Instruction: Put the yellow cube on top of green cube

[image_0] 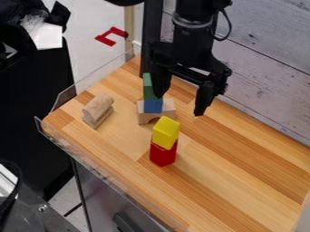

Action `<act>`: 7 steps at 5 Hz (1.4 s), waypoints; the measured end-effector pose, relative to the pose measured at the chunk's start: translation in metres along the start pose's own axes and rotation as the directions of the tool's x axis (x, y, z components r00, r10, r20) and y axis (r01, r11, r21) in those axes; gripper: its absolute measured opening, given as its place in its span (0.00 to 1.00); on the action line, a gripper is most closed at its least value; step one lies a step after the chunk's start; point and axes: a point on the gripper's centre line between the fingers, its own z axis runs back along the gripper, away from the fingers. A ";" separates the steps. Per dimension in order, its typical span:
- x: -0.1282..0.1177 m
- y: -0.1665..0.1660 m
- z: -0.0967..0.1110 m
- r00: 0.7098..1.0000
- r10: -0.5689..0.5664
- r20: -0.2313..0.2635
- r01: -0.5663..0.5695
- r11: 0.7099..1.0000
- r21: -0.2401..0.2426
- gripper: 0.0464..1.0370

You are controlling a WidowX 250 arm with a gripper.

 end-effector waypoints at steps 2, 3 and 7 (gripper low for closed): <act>-0.012 0.003 -0.017 0.997 0.003 -0.073 -0.003 1.000 0.007 0.96; -0.013 0.009 -0.023 0.995 0.033 -0.094 -0.032 0.999 0.013 0.96; -0.015 0.010 -0.049 0.985 0.062 -0.163 -0.059 0.998 0.022 0.96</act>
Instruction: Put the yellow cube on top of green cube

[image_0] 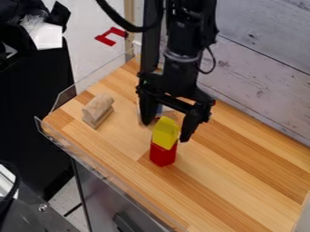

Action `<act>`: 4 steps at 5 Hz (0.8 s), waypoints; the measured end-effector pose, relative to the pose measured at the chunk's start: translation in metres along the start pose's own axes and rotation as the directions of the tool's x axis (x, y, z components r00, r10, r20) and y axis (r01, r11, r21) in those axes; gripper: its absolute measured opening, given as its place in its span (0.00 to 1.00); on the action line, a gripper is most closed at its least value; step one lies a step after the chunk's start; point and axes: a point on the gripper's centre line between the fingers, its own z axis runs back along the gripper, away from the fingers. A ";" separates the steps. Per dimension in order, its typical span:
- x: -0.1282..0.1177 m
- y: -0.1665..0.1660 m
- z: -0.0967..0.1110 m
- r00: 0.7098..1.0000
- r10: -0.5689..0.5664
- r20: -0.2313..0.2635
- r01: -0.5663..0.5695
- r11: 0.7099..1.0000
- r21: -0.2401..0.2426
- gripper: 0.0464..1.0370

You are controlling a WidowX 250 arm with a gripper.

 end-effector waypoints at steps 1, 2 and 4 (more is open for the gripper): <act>0.002 0.000 -0.004 1.000 0.008 -0.009 -0.008 1.000 0.002 0.96; 0.001 0.000 -0.007 1.000 0.018 -0.017 -0.018 1.000 0.001 0.93; 0.005 0.005 -0.010 0.998 0.066 0.004 -0.066 0.998 -0.013 0.47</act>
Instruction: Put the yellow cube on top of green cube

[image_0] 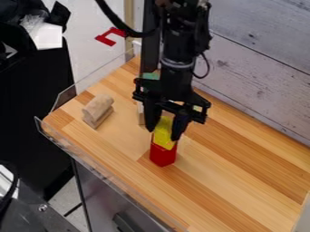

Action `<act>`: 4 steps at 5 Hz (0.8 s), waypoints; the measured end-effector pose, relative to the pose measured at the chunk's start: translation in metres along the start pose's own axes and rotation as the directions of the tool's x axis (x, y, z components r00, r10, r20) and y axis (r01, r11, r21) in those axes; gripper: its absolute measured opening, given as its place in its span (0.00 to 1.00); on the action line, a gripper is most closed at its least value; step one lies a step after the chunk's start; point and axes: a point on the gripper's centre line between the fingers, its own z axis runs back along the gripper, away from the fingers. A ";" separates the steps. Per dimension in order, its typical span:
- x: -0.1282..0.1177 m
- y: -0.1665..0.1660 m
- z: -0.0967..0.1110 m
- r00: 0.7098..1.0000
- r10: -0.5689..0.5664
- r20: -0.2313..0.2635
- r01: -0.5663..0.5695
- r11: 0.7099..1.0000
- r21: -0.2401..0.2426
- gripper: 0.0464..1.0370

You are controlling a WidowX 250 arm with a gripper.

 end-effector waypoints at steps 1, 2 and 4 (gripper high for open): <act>0.000 0.001 0.000 1.000 0.018 0.002 -0.018 1.000 0.001 0.47; -0.004 0.001 0.004 0.999 0.040 -0.023 -0.040 0.999 0.022 0.47; 0.024 -0.023 0.103 0.974 0.108 0.197 -0.111 0.994 0.004 0.47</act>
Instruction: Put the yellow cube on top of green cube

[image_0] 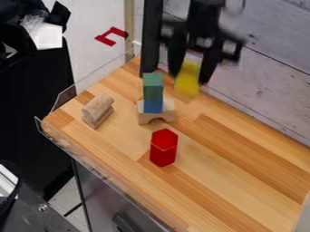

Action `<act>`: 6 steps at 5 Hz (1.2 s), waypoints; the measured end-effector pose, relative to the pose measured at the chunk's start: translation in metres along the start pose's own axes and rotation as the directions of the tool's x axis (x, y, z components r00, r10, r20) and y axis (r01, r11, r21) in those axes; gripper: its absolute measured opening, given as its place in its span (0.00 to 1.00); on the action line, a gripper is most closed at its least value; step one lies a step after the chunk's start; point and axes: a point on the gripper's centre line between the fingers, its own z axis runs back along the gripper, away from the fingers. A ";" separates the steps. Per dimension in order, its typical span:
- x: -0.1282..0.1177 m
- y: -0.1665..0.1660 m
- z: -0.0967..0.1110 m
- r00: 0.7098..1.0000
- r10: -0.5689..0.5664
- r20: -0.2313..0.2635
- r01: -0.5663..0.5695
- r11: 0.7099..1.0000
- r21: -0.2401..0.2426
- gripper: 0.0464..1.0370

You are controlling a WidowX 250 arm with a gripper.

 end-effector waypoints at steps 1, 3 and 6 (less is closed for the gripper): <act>0.017 0.008 0.014 0.997 0.078 0.026 -0.077 0.996 -0.050 0.47; 0.031 0.042 -0.004 0.962 0.269 -0.035 -0.271 0.960 -0.067 0.47; 0.031 0.062 -0.012 0.943 0.324 -0.073 -0.327 0.944 -0.038 0.47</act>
